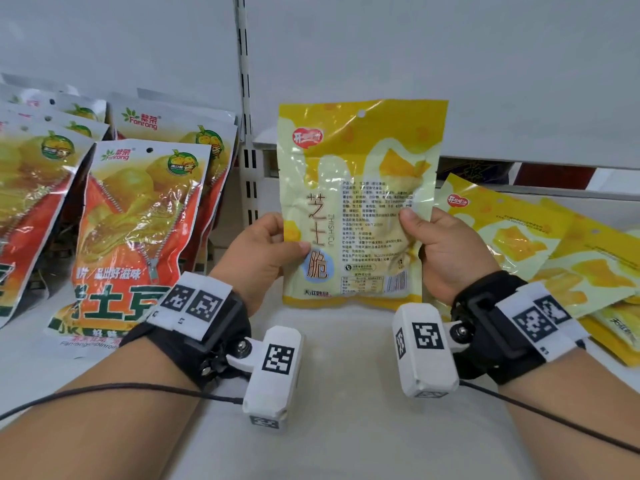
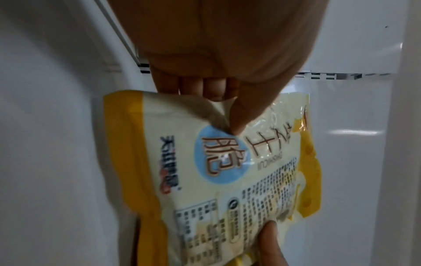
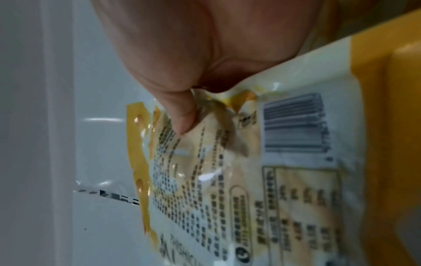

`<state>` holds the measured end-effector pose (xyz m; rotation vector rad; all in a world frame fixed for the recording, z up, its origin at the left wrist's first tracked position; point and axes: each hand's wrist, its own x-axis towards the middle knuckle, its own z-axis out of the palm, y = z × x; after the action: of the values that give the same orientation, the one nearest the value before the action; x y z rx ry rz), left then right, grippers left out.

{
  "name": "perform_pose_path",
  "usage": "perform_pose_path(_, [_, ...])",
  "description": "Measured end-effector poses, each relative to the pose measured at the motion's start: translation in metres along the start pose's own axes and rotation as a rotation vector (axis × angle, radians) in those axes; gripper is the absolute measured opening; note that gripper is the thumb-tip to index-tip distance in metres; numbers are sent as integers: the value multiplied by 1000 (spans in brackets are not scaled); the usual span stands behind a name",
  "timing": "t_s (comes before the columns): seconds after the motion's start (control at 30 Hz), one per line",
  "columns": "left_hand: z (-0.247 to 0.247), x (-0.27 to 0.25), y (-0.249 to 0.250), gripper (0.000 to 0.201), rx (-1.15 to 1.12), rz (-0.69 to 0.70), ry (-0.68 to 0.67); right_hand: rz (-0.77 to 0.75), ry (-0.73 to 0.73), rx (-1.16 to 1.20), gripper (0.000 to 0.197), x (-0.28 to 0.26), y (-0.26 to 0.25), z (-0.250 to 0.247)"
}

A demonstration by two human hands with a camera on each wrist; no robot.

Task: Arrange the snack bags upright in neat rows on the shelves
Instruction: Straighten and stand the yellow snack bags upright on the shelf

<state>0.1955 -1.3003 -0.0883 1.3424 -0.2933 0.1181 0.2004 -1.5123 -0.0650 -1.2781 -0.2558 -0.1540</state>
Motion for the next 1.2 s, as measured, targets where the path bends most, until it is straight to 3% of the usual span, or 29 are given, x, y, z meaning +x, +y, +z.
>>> perform_pose_path(0.13, [5, -3, 4, 33, -145, 59, -60, -5, -27, -67, 12, -3, 3, 6])
perform_pose_path(0.23, [6, -3, 4, 28, -187, 65, -13, -53, -66, 6, 23, -5, 0, 9])
perform_pose_path(0.4, [5, -2, 5, 28, -183, 73, -19, -122, -29, 55, 9, -7, -5, 11])
perform_pose_path(0.83, [2, 0, 0, 21, -162, 106, -7, -161, -43, 103, 16, -7, -12, 11])
perform_pose_path(0.93, [1, 2, 1, 14, -187, 113, 43, -159, 59, -9, 11, -6, -10, 10])
perform_pose_path(1.03, [1, 3, 5, 23, -215, 142, 60, -179, 187, -197, 17, -4, -8, 5])
perform_pose_path(1.2, [5, -2, 11, 32, -123, 186, -14, -228, 158, -231, 18, -8, -11, 7])
